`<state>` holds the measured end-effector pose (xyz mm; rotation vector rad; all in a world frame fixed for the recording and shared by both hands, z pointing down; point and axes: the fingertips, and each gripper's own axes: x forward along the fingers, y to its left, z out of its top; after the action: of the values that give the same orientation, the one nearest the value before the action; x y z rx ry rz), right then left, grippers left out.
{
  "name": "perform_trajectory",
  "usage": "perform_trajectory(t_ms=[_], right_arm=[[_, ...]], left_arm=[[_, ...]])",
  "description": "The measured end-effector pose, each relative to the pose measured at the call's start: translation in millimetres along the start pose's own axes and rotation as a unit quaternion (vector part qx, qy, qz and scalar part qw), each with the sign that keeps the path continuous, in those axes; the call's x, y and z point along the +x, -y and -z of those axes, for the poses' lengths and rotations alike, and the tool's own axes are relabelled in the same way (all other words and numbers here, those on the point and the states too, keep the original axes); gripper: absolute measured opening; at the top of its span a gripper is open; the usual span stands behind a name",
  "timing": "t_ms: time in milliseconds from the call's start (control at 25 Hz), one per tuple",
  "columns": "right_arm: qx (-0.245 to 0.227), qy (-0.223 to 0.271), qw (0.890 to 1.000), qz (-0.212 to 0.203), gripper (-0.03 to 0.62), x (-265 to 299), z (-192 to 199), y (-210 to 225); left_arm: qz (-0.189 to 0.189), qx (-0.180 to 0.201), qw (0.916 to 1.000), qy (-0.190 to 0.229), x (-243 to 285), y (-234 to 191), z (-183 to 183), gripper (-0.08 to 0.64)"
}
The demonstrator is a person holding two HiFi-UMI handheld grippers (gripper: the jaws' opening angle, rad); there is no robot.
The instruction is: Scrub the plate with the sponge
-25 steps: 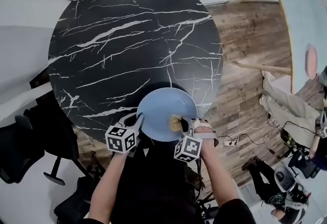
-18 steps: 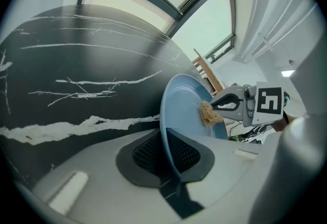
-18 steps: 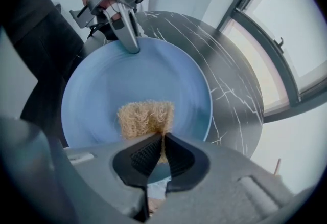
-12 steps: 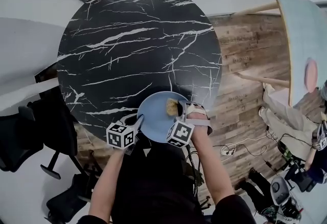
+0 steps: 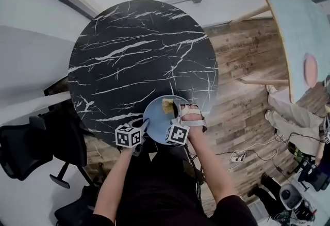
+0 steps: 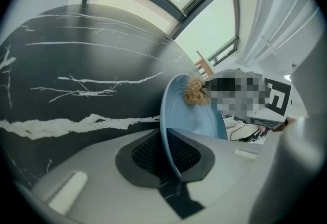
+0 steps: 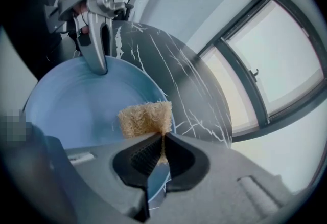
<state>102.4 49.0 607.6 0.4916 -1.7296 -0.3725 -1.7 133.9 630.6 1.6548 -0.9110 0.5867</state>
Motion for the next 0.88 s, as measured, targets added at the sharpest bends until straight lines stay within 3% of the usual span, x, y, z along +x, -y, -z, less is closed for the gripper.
perform_trajectory(t_ms=[120,240,400,520,600,680,880], right_arm=[[0.028,-0.002,0.999,0.018,0.020,-24,-3,12],[0.087,0.004,0.996,0.028,0.020,-53,-6,18],[0.197,0.028,0.979,0.053,0.021,-100,-9,35],[0.244,0.053,0.965,0.086,0.020,-135,-12,43],[0.284,0.073,0.950,0.107,0.020,-158,-15,54],[0.335,0.095,0.928,0.129,0.020,-184,-20,73],[0.430,0.137,0.878,0.159,0.021,-225,-23,95]], left_arm=[[-0.001,0.009,0.9999,0.008,-3,-1,-2,0.048],[0.003,0.020,0.9998,0.006,-12,0,0,0.071],[0.015,0.033,0.9993,0.003,-28,1,-1,0.119],[0.025,0.033,0.9989,0.022,-51,3,-6,0.125],[0.031,0.049,0.9974,0.042,-68,10,-18,0.124],[0.035,0.071,0.9941,0.075,-86,19,-37,0.112],[0.048,0.117,0.9750,0.183,-150,56,-85,0.033]])
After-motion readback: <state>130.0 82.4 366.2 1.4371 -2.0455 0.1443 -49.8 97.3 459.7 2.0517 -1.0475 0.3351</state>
